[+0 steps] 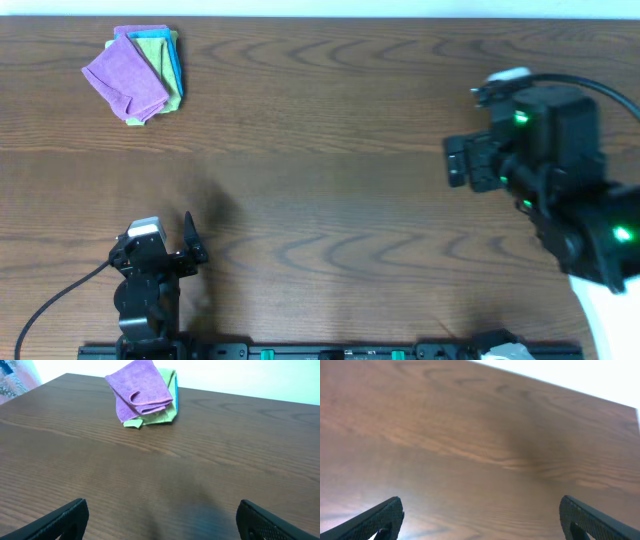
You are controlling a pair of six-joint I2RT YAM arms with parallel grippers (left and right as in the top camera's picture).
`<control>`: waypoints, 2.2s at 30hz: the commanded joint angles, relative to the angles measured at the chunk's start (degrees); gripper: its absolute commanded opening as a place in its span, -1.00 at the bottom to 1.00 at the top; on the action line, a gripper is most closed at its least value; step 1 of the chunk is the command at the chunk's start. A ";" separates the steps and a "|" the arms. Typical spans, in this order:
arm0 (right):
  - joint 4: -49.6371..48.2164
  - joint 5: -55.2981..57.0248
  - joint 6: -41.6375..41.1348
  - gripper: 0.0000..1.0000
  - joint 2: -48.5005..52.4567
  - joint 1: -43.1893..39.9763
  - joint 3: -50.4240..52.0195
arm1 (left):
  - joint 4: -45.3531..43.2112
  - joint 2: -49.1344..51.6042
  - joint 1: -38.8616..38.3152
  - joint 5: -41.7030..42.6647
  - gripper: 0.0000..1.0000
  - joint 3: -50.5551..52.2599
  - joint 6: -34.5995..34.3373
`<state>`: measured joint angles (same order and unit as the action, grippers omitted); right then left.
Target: Fold the cloth
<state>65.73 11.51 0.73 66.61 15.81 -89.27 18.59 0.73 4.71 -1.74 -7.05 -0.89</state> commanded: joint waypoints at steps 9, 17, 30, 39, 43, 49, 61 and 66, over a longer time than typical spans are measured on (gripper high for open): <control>-18.40 -6.64 0.63 0.98 -25.53 -16.70 17.22 | 0.09 -0.48 -0.24 -1.01 0.91 1.40 0.24; -26.64 -8.76 -0.04 0.98 -48.02 -12.39 40.35 | 0.09 -0.48 -0.24 -1.01 0.91 1.40 0.22; -35.89 -13.97 -0.09 0.98 -58.62 -11.65 62.64 | 0.09 -0.48 -0.24 -1.01 0.91 1.40 0.24; -36.59 -14.38 -0.09 0.98 -63.39 -11.65 70.47 | 0.09 -0.48 -0.24 -1.01 0.91 1.40 0.22; -36.35 -14.58 -0.11 0.98 -65.35 -11.65 73.37 | 0.09 -0.48 -0.24 -1.01 0.91 1.40 0.24; -34.16 -14.80 -1.14 0.98 -66.31 -11.65 76.19 | 0.09 -0.48 -0.24 -1.01 0.91 1.40 0.22; -20.70 -14.99 -1.14 0.99 -66.31 -11.65 76.89 | 0.09 -0.48 -0.24 -1.01 0.91 1.40 0.22; -15.52 -15.02 -1.14 0.98 -66.31 -11.65 76.89 | 0.09 -0.48 -0.24 -1.01 0.91 1.40 0.24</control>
<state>49.10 -3.07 0.40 0.86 3.70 -12.56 18.31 0.62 4.71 -1.93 -6.98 -0.89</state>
